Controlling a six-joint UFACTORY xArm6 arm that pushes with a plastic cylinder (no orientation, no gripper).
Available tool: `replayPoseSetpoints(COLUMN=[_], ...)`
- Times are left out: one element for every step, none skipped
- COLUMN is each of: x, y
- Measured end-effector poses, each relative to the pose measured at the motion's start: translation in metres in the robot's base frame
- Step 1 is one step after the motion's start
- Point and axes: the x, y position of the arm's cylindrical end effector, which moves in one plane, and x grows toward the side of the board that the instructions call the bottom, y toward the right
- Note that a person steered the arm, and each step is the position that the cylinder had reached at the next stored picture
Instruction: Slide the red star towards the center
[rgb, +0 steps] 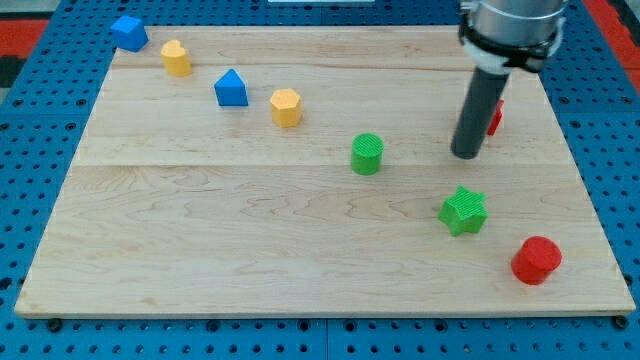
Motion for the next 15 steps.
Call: replayPoseSetpoints(x=[-0.047, -0.082, -0.103, -0.103, -0.075, -0.056, -0.037, -0.018, -0.013, -0.014, -0.014, -0.014, -0.016, -0.042, -0.043], y=[0.042, 0.079, 0.107, 0.056, 0.020, 0.004, -0.007, -0.021, -0.084, -0.114, -0.125, -0.144, -0.151, -0.125, -0.141])
